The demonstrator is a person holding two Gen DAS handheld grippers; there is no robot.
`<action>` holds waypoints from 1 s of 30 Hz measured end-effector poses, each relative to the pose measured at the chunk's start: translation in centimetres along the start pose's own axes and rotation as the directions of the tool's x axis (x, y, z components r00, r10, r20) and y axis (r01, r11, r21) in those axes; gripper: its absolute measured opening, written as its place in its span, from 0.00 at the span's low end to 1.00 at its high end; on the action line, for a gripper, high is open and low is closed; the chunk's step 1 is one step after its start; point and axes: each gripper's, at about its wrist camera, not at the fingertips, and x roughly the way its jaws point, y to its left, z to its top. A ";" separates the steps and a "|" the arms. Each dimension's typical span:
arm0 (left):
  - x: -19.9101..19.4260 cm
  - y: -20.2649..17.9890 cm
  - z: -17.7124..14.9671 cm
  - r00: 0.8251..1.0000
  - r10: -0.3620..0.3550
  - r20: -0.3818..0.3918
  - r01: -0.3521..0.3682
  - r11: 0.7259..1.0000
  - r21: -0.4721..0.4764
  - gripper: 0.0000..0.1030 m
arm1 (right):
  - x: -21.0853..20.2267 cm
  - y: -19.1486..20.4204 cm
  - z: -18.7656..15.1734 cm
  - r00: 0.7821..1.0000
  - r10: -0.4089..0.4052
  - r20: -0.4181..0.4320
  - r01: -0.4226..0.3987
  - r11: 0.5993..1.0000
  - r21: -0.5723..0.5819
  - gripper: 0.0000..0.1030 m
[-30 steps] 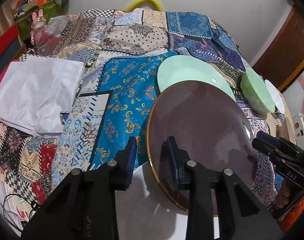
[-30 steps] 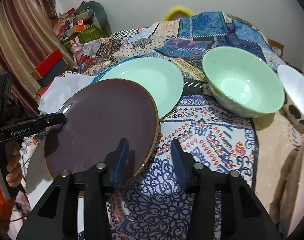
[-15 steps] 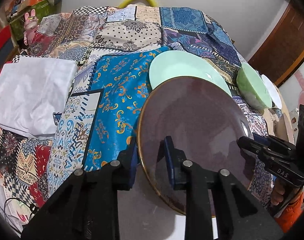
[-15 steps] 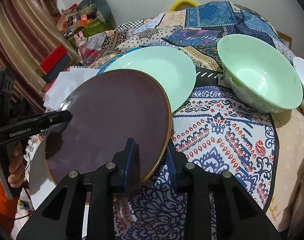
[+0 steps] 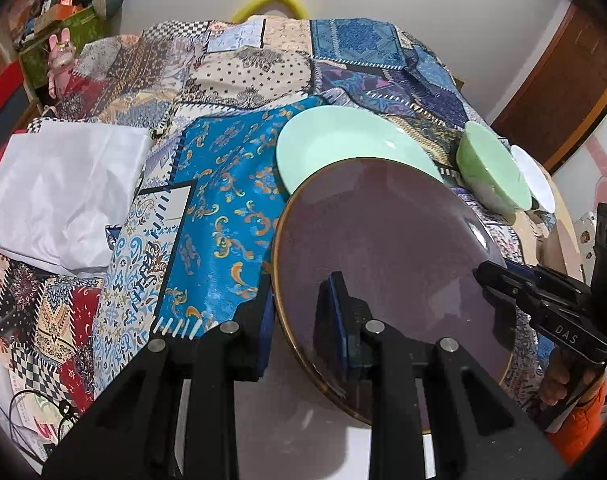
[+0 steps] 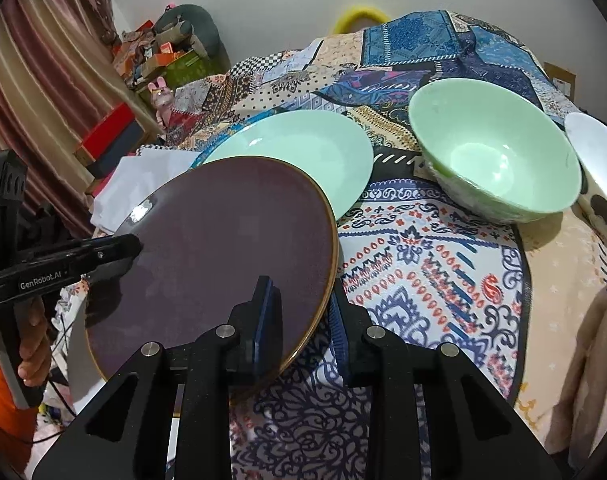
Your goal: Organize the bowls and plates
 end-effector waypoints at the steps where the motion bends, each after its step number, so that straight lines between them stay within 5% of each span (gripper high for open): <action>1: -0.3 -0.3 -0.1 1.000 -0.002 0.004 0.002 1.000 0.004 0.24 | -0.3 0.0 -0.1 1.000 -0.002 0.007 0.002 1.000 -0.001 0.24; 30: -7.3 -10.1 -3.7 0.997 -0.056 0.061 0.051 0.996 0.080 0.25 | -10.6 -2.8 -3.8 0.988 -0.053 0.143 0.048 0.998 0.036 0.24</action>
